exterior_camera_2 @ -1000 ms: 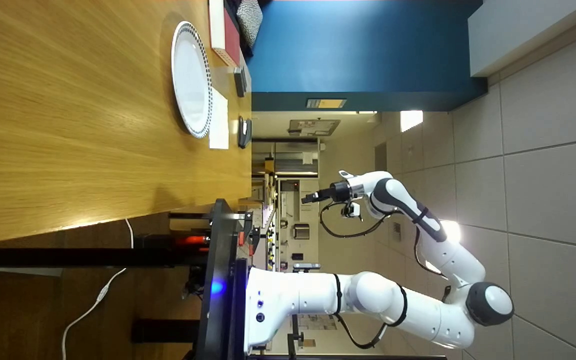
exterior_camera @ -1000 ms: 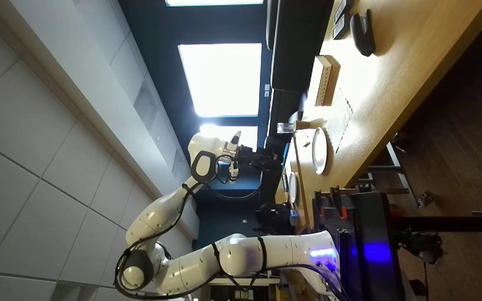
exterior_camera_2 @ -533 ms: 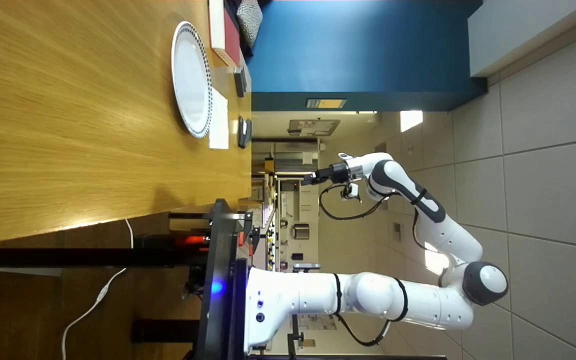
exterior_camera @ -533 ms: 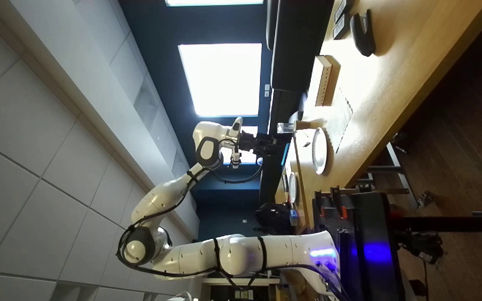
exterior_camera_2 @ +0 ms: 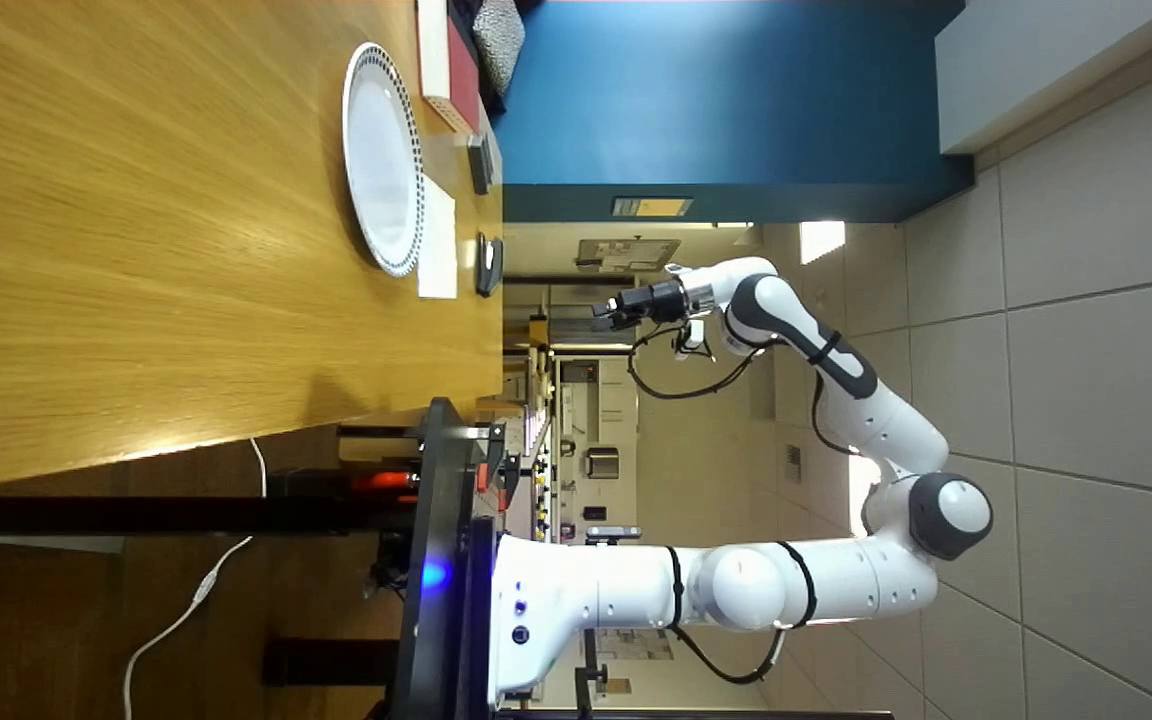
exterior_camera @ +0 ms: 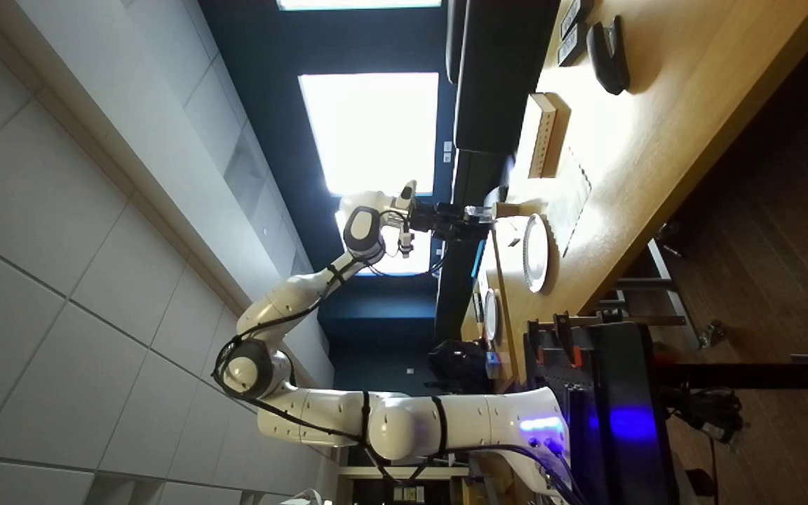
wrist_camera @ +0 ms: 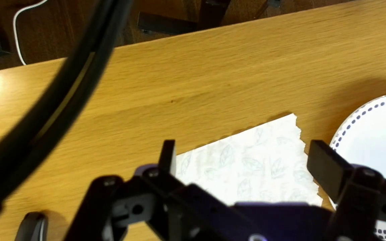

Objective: Use the white napkin to wipe the white plate.

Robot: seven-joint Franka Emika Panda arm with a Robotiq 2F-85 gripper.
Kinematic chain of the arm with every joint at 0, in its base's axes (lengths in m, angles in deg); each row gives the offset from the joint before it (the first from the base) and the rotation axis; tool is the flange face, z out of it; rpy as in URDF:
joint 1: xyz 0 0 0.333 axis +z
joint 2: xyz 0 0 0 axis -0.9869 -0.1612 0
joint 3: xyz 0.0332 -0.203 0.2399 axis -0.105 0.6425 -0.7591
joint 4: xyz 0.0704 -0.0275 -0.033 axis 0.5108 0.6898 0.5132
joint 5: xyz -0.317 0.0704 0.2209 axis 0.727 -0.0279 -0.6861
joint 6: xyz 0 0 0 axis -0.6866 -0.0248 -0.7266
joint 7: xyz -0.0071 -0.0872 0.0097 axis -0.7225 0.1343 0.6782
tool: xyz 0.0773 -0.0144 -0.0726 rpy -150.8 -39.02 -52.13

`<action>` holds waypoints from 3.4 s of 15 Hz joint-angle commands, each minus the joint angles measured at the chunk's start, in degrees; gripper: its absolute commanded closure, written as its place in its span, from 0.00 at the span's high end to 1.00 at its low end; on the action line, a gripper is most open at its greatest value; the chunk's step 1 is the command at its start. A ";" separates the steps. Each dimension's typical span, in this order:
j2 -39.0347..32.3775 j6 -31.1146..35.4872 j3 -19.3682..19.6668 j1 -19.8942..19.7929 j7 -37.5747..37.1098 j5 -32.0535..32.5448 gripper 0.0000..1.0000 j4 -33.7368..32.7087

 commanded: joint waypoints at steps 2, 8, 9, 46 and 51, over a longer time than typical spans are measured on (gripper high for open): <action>-5.07 -2.07 -1.83 0.85 -2.15 -0.67 1.00 -6.98; -10.61 1.65 -3.30 0.67 -1.16 -2.78 1.00 -11.05; -11.43 3.02 -3.53 0.63 -1.02 -3.46 1.00 -11.30; -35.54 34.48 0.41 7.60 -11.15 2.49 1.00 -13.02; -39.13 33.26 -0.28 6.65 -10.33 1.85 1.00 -16.49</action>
